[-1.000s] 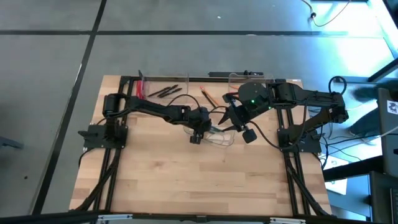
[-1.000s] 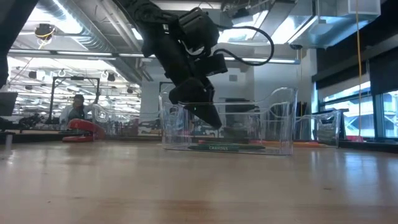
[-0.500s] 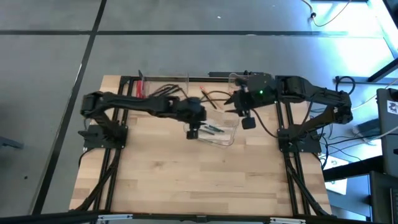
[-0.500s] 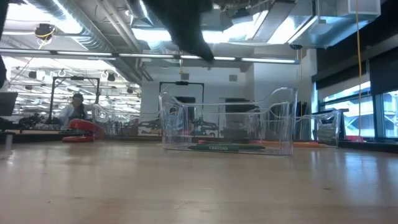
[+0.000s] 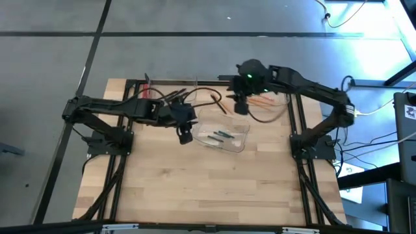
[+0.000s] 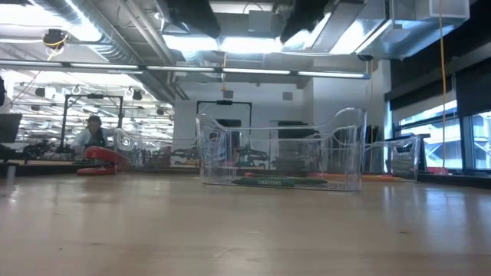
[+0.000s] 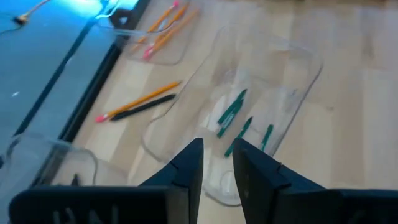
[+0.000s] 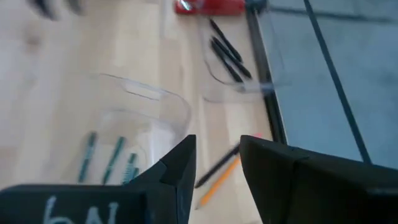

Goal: Sort crayons/erasers/pens/pencils in bins
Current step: Adjust the middle transparent bin

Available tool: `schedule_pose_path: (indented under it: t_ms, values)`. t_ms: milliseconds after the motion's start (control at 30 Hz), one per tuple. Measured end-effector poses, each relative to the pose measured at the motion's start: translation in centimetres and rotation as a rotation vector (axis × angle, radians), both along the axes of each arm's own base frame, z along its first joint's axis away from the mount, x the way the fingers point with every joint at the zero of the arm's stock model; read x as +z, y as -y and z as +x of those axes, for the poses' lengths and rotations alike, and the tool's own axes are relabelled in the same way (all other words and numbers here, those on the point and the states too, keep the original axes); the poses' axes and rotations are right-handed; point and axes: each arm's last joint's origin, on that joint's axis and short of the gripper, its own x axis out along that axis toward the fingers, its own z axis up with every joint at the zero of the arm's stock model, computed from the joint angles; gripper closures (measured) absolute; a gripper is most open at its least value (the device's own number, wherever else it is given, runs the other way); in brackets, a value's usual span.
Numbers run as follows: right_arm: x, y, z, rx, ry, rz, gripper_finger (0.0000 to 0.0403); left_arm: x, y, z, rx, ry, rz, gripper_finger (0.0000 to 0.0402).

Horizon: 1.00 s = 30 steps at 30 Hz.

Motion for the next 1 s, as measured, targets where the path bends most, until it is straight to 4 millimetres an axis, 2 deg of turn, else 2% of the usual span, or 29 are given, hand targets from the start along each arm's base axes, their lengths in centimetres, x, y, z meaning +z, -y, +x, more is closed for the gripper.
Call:
schedule_pose_path:
  t_ms: [133, 233, 367, 533, 700, 833, 1000]
  values:
    - [-2.8, 3.1, 1.8, -0.074, -0.065, 0.035, 0.0276, -0.2, 0.2, -0.3, 0.021, -0.033, 0.023, 0.0321]
    - [-5.9, 5.0, 3.6, -0.107, -0.139, 0.09, 0.0276, -0.4, 0.0, -0.4, 0.03, -0.059, 0.031, 0.0321]
    - [-10.1, 6.6, 5.8, -0.121, -0.222, 0.128, 0.0276, -0.4, -0.6, -0.9, 0.082, -0.104, 0.108, 0.0321]
    - [-14.2, 8.1, 7.2, -0.14, -0.306, 0.165, 0.0276, -0.2, -1.7, -1.5, 0.147, -0.114, 0.146, 0.0321]
    - [-16.1, 8.4, 8.0, -0.088, -0.313, 0.248, 0.0276, 0.0, -2.8, -2.2, 0.187, -0.135, 0.146, 0.0321]
    - [-16.6, 8.1, 8.3, -0.034, -0.295, 0.315, 0.0276, 0.1, -3.5, -2.5, 0.215, -0.138, 0.144, 0.0321]
    - [-16.9, 7.0, 9.0, -0.002, -0.301, 0.315, 0.0276, 0.2, -3.7, -2.6, 0.224, -0.137, 0.143, 0.0321]
